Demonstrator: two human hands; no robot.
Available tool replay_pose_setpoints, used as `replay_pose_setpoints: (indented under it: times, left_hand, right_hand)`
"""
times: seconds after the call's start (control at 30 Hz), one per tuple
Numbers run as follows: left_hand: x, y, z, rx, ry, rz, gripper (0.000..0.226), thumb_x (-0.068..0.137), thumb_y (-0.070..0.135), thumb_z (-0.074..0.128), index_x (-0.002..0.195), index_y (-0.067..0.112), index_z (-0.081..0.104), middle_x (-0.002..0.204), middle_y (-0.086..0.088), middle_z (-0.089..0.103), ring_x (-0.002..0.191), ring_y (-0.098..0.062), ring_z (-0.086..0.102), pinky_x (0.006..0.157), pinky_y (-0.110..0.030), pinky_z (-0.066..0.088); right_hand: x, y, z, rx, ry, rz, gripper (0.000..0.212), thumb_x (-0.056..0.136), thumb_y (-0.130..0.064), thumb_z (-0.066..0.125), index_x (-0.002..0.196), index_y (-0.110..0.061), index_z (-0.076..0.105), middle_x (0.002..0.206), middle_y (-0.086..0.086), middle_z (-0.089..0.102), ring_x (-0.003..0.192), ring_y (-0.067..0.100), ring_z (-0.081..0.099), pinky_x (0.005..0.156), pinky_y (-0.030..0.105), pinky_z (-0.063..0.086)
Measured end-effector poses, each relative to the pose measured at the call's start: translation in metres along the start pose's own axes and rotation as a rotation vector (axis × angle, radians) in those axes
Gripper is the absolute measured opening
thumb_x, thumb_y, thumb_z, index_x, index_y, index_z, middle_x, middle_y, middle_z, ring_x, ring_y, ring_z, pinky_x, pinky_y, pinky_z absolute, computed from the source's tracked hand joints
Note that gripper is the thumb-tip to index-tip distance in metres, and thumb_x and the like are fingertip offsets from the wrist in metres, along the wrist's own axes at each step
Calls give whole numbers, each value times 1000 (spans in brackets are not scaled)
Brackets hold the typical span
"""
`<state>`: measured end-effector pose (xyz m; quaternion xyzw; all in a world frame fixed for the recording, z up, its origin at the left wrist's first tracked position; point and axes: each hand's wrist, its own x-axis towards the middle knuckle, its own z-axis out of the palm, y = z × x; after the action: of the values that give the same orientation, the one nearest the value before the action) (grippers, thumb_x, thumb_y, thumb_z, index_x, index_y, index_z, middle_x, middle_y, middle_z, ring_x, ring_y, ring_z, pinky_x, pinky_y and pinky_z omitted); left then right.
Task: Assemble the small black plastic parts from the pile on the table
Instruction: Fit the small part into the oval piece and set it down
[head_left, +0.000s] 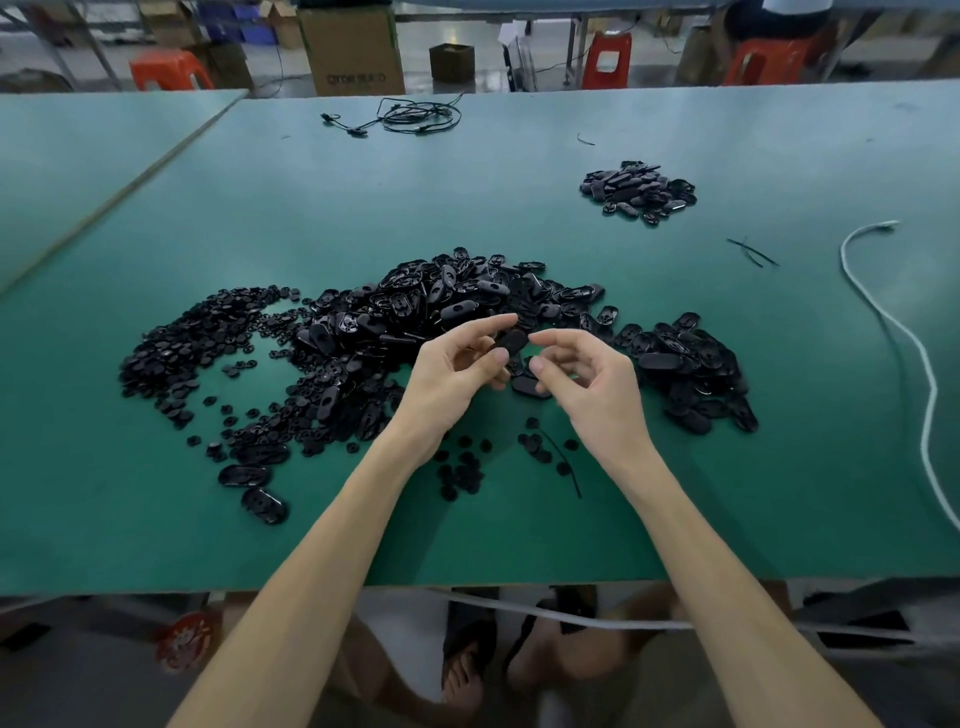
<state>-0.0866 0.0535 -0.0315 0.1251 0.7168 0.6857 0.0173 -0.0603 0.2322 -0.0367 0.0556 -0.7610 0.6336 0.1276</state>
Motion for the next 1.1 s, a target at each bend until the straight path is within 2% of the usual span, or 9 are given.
replay_pose_setpoints:
  times: [0.1, 0.23, 0.33, 0.57, 0.7, 0.77, 0.87, 1.1]
  left_hand:
    - [1, 0, -2, 32, -9, 1, 32, 103, 4, 60, 131, 15, 70, 89, -8, 60, 81, -15, 62, 89, -35, 57]
    - [1, 0, 0, 16, 20, 22, 25, 102, 9, 65, 125, 16, 70, 89, -5, 69, 84, -18, 72, 84, -34, 60]
    - [1, -3, 1, -27, 46, 10, 19, 100, 13, 69, 118, 8, 66, 87, -4, 75, 81, -17, 75, 78, -32, 61]
    - [0, -2, 2, -137, 118, -23, 17, 96, 9, 73, 102, 4, 58, 91, -7, 76, 89, -29, 78, 71, -28, 60]
    - [0, -2, 2, -154, 124, -48, 24, 95, 10, 75, 105, -8, 63, 92, -4, 77, 94, -24, 78, 75, -24, 60]
    - [0, -1, 0, -181, 94, -64, 20, 97, 11, 72, 104, -7, 66, 92, -5, 77, 95, -22, 78, 79, -25, 60]
    - [0, -1, -1, -221, 33, -92, 16, 98, 10, 70, 105, -4, 66, 96, -10, 75, 99, -28, 76, 85, -31, 62]
    - [0, 0, -1, -227, 37, -77, 26, 97, 10, 72, 113, -8, 62, 98, -20, 76, 93, -30, 76, 85, -34, 62]
  right_hand:
    - [0, 0, -1, -13, -28, 16, 20, 95, -9, 74, 108, -23, 79, 91, -9, 77, 76, 11, 73, 76, 22, 56]
    - [0, -2, -1, -3, -19, 5, 20, 95, -10, 74, 104, -26, 81, 94, -6, 78, 75, 10, 73, 75, 20, 55]
    - [-1, -2, 0, 4, -17, 0, 18, 95, -7, 74, 104, -21, 81, 94, -5, 78, 76, 9, 73, 74, 18, 55]
    - [-2, -4, -2, 35, 26, 2, 15, 92, -8, 77, 99, -22, 76, 90, -6, 77, 77, 14, 73, 76, 27, 60]
    - [-2, -2, -1, 15, 19, 3, 16, 91, -10, 79, 95, -25, 75, 89, -8, 77, 77, 13, 73, 78, 27, 60]
    - [-2, -3, -2, 18, 30, 11, 15, 90, -10, 79, 95, -24, 76, 89, -7, 77, 77, 13, 74, 78, 27, 60]
    - [-2, -4, -2, 17, 39, 13, 14, 90, -9, 79, 94, -22, 76, 87, -6, 77, 76, 13, 73, 77, 25, 58]
    - [-2, -6, -2, -16, 80, 19, 13, 90, -10, 79, 92, -22, 75, 86, -6, 77, 78, 17, 73, 79, 32, 60]
